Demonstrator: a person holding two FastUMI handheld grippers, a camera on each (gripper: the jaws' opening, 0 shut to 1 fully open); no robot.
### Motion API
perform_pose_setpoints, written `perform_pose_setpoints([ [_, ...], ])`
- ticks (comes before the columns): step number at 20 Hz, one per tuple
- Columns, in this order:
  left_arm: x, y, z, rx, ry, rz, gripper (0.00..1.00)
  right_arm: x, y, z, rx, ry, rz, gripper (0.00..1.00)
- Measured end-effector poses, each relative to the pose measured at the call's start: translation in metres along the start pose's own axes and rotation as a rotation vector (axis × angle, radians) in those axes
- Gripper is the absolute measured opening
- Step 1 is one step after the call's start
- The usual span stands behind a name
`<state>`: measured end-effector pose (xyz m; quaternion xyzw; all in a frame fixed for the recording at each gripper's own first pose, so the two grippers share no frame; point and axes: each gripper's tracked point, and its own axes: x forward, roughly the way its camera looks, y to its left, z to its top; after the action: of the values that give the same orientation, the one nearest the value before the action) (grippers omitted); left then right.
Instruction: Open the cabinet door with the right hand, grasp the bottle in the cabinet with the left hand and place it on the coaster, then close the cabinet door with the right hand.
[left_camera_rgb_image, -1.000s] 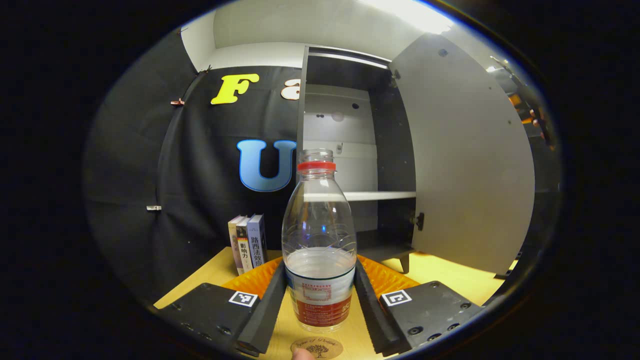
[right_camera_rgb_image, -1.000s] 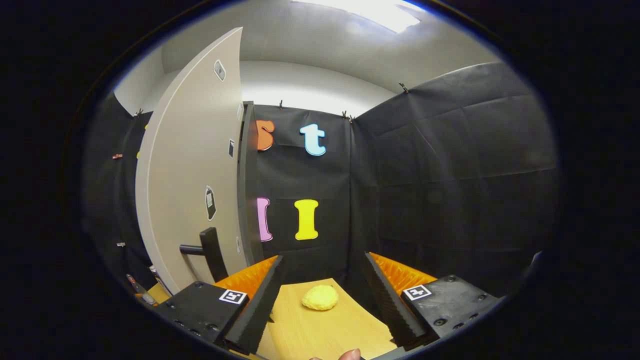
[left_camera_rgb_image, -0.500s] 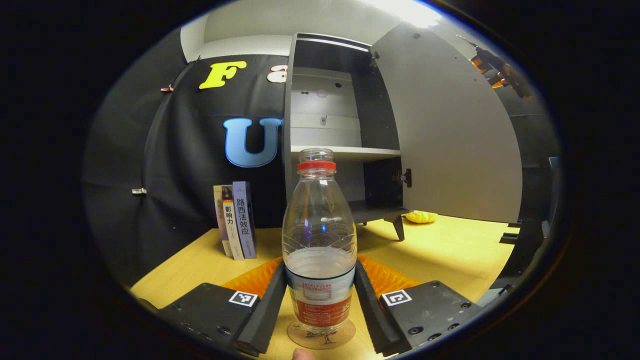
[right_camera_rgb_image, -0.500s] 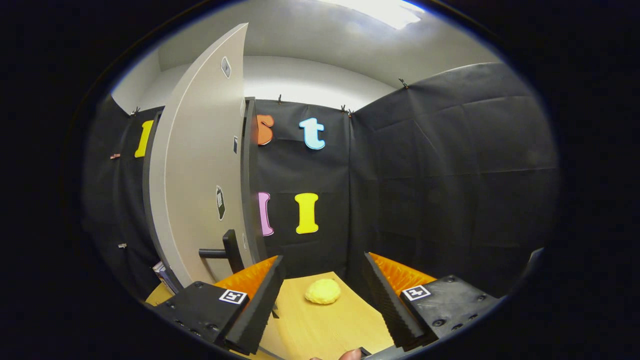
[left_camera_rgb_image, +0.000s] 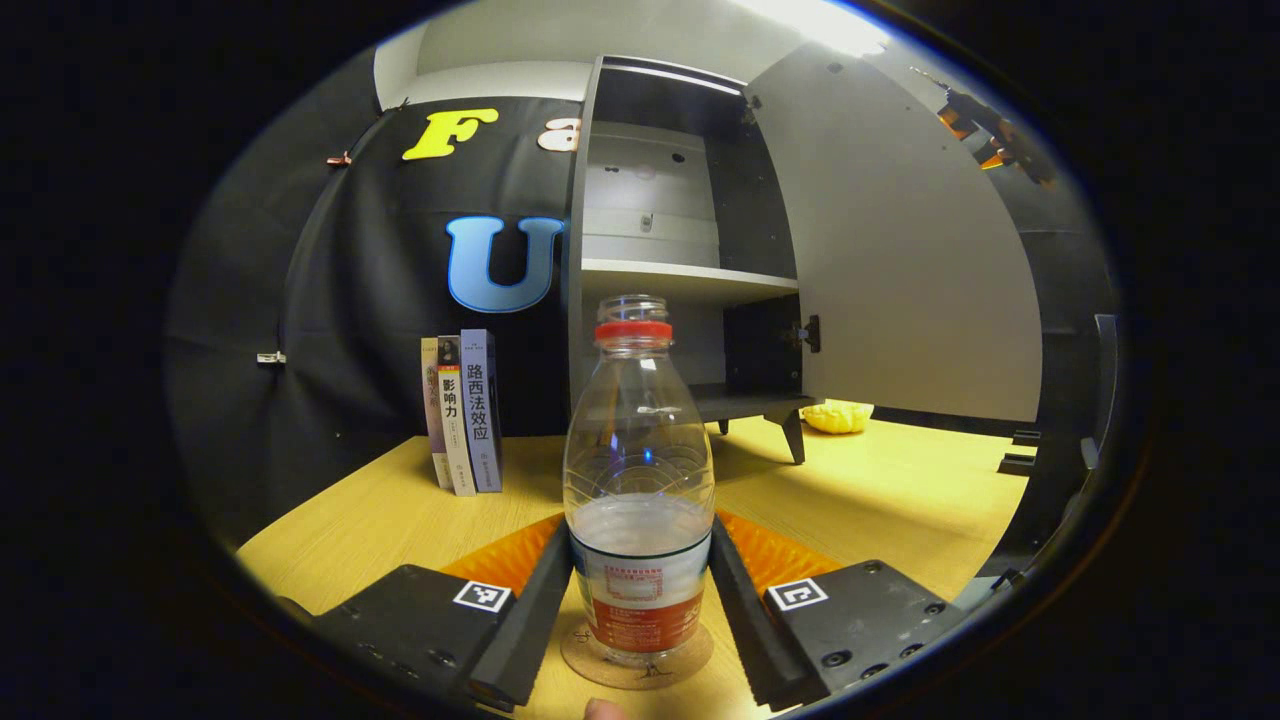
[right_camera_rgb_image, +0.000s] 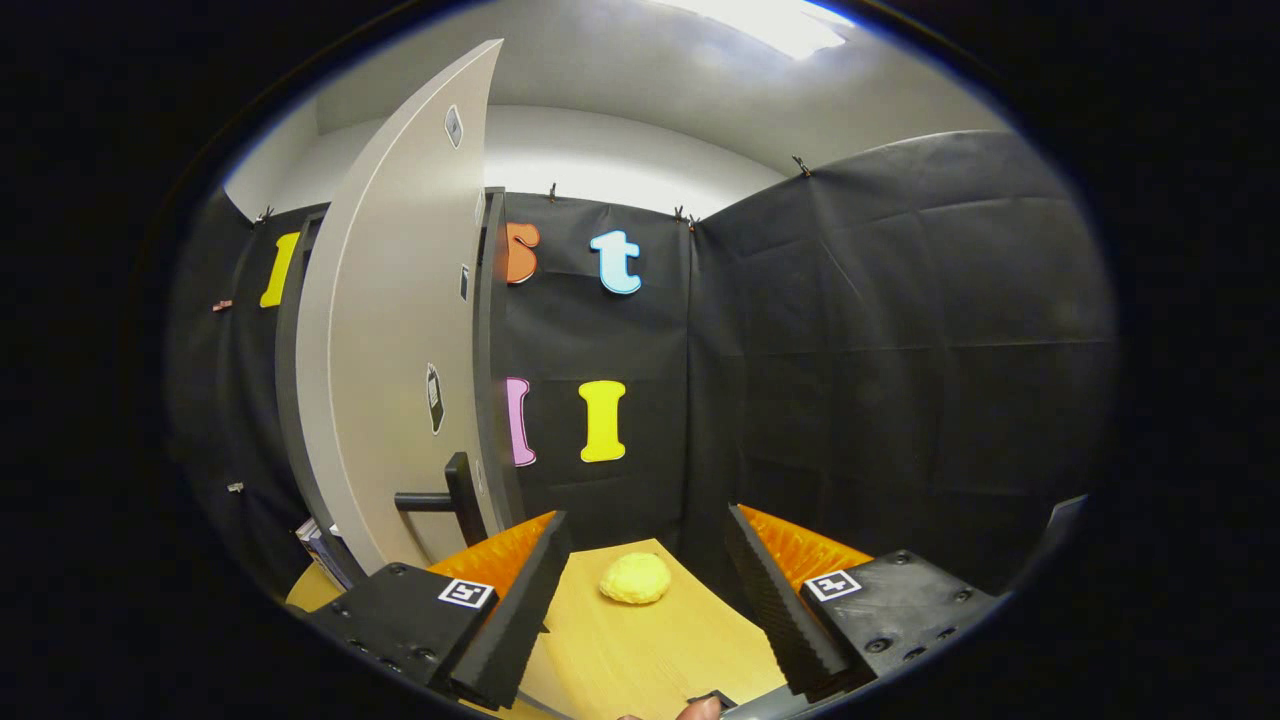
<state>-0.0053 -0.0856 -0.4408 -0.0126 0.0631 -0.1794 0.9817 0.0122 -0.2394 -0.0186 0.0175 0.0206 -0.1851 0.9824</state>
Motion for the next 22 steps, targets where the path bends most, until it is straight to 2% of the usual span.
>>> perform_pose_setpoints([
  [4, -0.001, 0.002, 0.000, -0.004, 0.026, 0.019, 0.80, 0.001, -0.001, -0.005, 0.003, 0.008, 0.003, 0.97],
  [6, -0.001, 0.004, -0.002, -0.007, 0.045, 0.024, 0.86, 0.001, -0.001, -0.008, 0.009, 0.015, 0.004, 0.97],
  [7, -0.001, 0.004, 0.000, -0.010, 0.053, 0.026, 0.92, 0.002, -0.001, -0.009, 0.015, 0.013, 0.007, 0.97],
  [11, -0.005, 0.005, 0.021, -0.010, 0.069, 0.037, 0.94, 0.004, -0.001, -0.010, 0.029, 0.015, 0.018, 0.97],
  [15, -0.015, 0.007, 0.065, -0.039, 0.075, 0.075, 0.94, 0.006, 0.000, -0.012, -0.009, 0.008, 0.028, 0.97],
  [18, -0.027, 0.009, 0.119, -0.085, 0.037, 0.120, 0.93, 0.007, 0.001, -0.014, -0.033, 0.007, 0.040, 0.98],
  [22, -0.040, 0.019, 0.188, -0.047, 0.010, 0.156, 0.93, 0.007, 0.002, -0.013, -0.032, 0.011, 0.052, 0.98],
])
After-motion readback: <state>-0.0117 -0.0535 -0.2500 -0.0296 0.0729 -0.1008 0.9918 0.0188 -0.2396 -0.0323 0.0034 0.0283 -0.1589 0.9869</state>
